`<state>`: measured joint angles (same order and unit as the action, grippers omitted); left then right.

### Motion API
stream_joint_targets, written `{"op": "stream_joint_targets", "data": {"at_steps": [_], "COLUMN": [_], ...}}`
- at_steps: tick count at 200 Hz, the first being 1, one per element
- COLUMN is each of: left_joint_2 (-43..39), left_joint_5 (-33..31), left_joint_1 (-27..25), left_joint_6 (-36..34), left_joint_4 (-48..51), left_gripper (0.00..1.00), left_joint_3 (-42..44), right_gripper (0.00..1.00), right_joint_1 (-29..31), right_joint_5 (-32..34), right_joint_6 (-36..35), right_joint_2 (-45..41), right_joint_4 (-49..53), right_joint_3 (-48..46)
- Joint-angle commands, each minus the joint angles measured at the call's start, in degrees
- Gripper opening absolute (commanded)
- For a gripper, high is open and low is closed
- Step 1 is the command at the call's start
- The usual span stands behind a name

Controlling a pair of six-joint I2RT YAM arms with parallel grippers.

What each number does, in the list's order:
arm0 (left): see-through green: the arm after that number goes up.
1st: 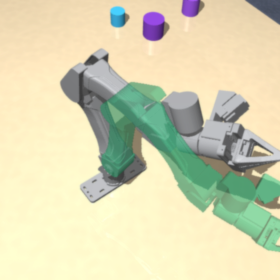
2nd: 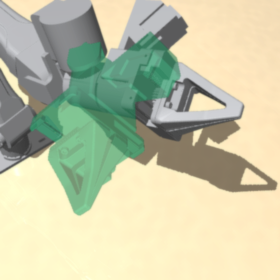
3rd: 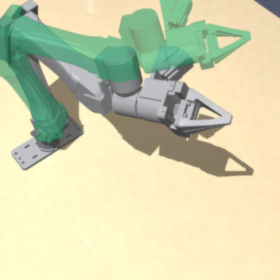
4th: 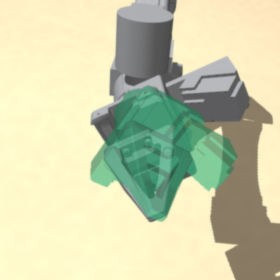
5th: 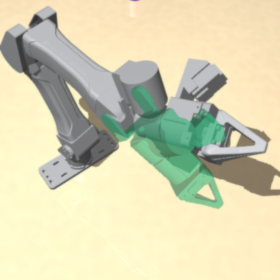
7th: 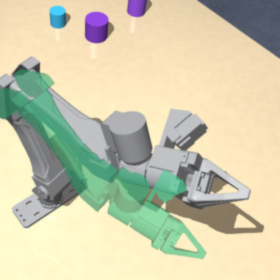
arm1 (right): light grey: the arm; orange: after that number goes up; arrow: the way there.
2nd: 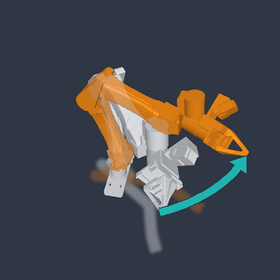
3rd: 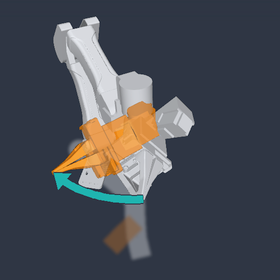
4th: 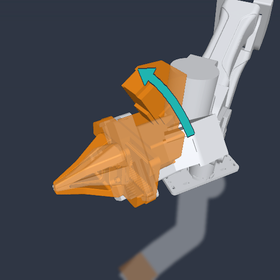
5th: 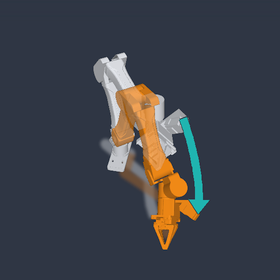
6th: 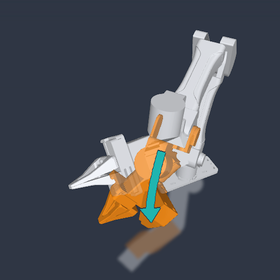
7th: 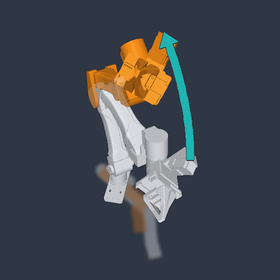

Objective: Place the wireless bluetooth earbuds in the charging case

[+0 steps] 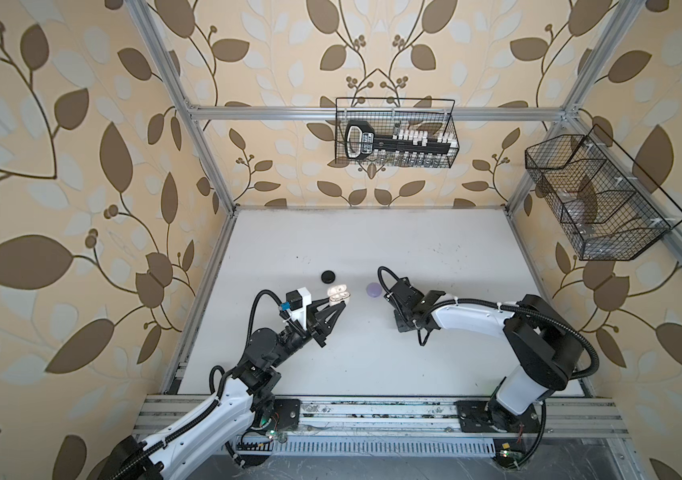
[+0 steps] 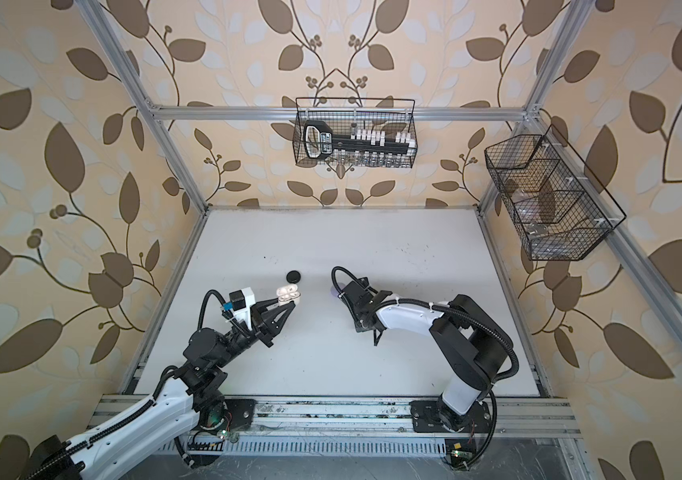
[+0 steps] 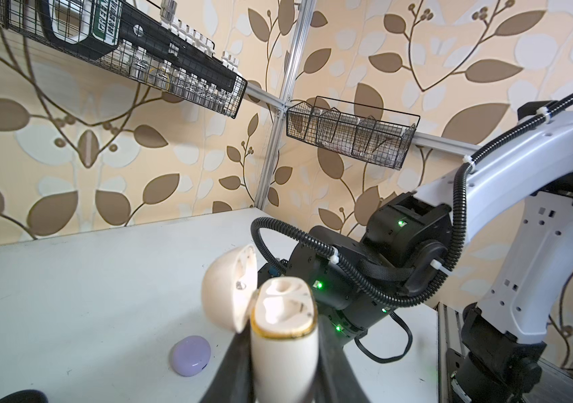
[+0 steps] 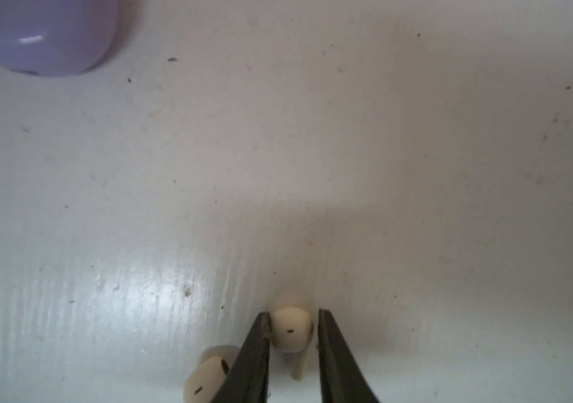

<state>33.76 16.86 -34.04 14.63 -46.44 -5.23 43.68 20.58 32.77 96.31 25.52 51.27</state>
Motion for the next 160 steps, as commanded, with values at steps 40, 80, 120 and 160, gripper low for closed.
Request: {"op": "stream_joint_targets", "data": {"at_steps": [40,80,120,160], "left_joint_2": [-0.62,-0.62,-0.93,-1.59], "left_joint_5": [0.01,-0.08,0.1,0.18], "left_joint_1": [0.24,0.28,0.24,0.26], "left_joint_6": [-1.27,-1.34,-1.17,-1.27], "left_joint_4": [-1.96,-1.95,-1.82,-1.29], "left_gripper": [0.0,0.0,0.0,0.0], "left_joint_3": [0.15,0.31,0.31,0.3], "right_gripper": [0.29,0.31,0.29,0.27], "right_joint_1": [-2.03,-2.02,-2.02,-2.8], "right_joint_5": [-5.55,-8.16,-8.93,-8.94], "right_joint_6": [0.84,1.93,2.23,2.16], "right_joint_2": [0.08,-2.59,-2.36,-1.18], "right_joint_4": [-0.03,-1.16,-1.76,-2.82], "right_joint_3": [-5.06,-7.35,-8.0,-8.72]}}
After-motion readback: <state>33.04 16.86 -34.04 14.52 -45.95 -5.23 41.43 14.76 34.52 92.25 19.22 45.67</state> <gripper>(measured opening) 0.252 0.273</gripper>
